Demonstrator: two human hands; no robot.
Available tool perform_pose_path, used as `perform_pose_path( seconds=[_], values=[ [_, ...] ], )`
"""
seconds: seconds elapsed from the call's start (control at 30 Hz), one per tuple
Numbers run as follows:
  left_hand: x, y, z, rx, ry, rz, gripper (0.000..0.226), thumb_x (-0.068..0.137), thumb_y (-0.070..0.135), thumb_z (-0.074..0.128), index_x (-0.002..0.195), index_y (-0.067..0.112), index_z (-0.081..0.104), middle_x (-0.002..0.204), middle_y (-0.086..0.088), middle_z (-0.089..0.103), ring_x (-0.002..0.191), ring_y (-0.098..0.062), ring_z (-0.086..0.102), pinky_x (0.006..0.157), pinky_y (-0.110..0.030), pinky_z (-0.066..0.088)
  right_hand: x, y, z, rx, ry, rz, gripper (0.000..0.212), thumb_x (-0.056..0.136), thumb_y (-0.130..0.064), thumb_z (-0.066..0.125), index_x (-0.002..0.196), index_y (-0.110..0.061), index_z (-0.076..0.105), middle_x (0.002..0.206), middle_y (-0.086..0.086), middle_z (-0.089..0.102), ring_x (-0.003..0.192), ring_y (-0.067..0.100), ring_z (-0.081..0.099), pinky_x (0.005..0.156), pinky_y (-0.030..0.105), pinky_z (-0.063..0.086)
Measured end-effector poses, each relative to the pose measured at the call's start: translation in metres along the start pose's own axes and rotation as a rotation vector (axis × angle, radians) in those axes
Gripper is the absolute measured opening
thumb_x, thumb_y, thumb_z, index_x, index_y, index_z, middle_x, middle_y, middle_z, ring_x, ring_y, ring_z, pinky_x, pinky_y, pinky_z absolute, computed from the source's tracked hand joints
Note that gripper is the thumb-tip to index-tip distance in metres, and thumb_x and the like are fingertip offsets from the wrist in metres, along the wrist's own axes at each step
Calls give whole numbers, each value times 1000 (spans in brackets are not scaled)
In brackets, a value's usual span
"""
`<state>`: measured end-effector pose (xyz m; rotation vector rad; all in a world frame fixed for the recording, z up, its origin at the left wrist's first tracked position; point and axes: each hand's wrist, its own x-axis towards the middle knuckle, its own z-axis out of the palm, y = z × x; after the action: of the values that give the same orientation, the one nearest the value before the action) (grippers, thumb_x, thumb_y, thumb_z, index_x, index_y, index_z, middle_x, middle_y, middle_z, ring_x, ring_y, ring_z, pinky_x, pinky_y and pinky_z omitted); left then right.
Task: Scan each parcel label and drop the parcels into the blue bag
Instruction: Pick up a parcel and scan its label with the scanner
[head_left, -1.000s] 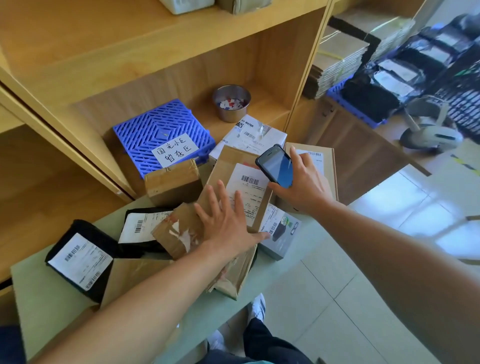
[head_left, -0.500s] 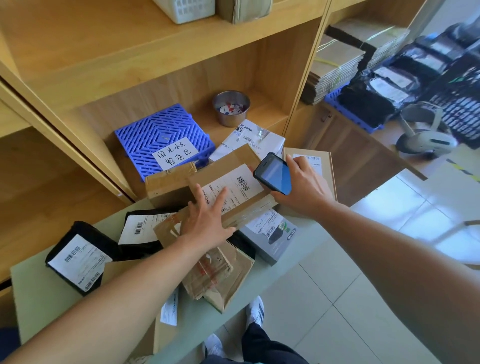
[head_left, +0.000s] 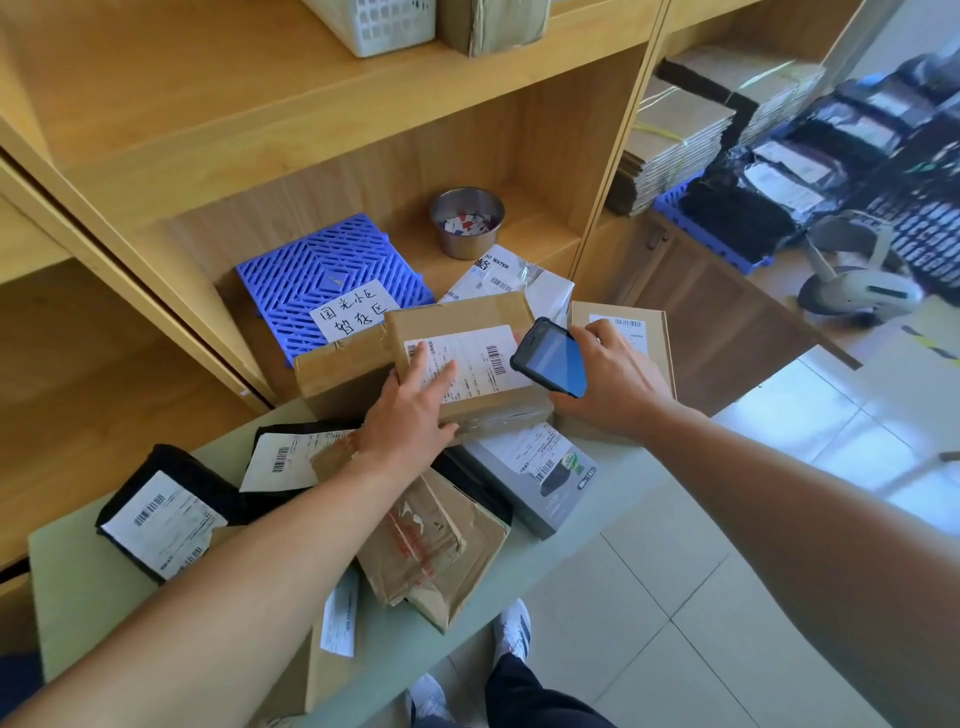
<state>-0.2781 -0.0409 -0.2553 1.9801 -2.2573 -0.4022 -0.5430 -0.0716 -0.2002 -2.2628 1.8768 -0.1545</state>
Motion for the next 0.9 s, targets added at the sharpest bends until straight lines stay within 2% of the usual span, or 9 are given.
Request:
perform_pose_path(
  seconds=[0.1,0.23,0.3,0.43,0.57,0.7,0.9],
  values=[
    [7,-8,-20,70,33,37,84,87,39,76,157,33,30,169,-3,11,135,-37,40,98,-50,53,5,0,-10,-49,-45,-51,80,72,-55,73,137,-16,47,123,3,47,104,27,54,74,36,44],
    [11,-20,-53,175,77,89,85,86,38,76,157,35,29,170,-2,9,145,-38,31,104,-54,48,6,-1,-19,-111,-86,-96,84,72,-56,73,141,-17,45,128,3,48,106,27,55,75,35,42],
    [9,-26,-68,216,80,89,84,88,37,75,157,37,27,170,1,6,148,-37,27,101,-55,49,8,-4,-24,-117,-80,-104,84,71,-54,73,141,-18,45,128,2,48,106,27,55,74,35,42],
    [0,-40,-88,202,89,73,85,88,31,76,157,37,28,170,4,4,152,-36,19,100,-58,50,13,-15,-33,-113,-55,-149,86,69,-54,71,142,-18,44,127,2,48,109,27,55,79,38,45],
    [-14,-53,-95,210,105,59,85,87,31,77,157,38,30,170,5,5,151,-39,20,101,-60,50,19,-36,-40,-99,-42,-240,92,71,-58,70,148,-20,38,134,1,46,114,26,52,88,40,45],
    [-27,-67,-99,224,112,57,84,87,32,77,157,37,30,170,5,5,150,-40,21,101,-59,50,24,-54,-44,-190,-50,-335,91,68,-59,70,145,-23,37,131,0,45,110,24,51,86,41,48],
    [-43,-85,-108,231,120,41,84,88,31,76,157,37,30,170,6,3,153,-36,15,103,-55,50,27,-68,-46,-207,-61,-402,91,70,-58,73,145,-24,35,131,-1,46,112,22,51,90,40,48]
  ],
)
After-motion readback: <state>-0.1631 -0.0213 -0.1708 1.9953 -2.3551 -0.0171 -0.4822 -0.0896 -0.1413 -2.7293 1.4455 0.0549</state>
